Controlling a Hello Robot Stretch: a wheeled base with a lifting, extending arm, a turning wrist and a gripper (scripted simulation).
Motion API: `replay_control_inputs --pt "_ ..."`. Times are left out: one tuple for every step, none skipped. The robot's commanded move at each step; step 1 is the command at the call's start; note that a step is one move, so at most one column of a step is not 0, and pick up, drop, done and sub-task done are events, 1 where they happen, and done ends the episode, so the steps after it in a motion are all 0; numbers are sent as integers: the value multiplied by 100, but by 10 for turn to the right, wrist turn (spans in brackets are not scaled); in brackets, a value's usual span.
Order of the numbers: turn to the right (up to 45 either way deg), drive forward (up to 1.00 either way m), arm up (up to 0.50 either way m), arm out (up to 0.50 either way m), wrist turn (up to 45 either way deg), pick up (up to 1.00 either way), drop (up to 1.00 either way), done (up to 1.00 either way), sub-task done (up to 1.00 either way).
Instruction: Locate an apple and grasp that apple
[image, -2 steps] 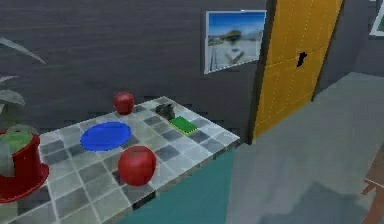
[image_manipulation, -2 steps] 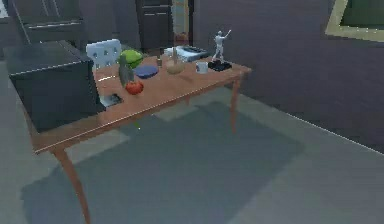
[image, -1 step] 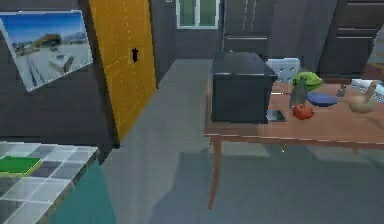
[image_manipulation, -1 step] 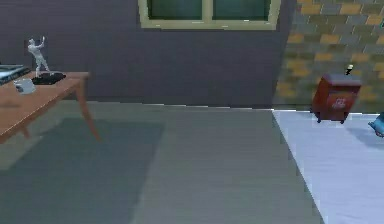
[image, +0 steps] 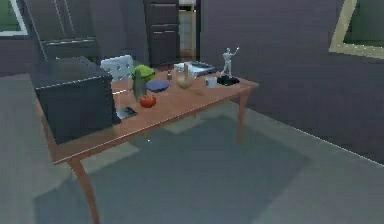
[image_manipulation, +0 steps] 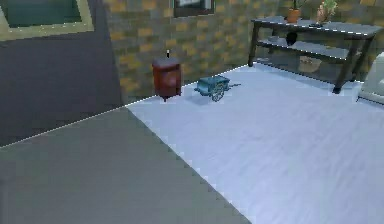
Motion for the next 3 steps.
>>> replay_control_inputs --pt "450 0 0 0 0 0 0 0 0" --pt "30 0 0 0 0 0 0 0 0" --pt "0 5 0 0 0 0 0 0 0"
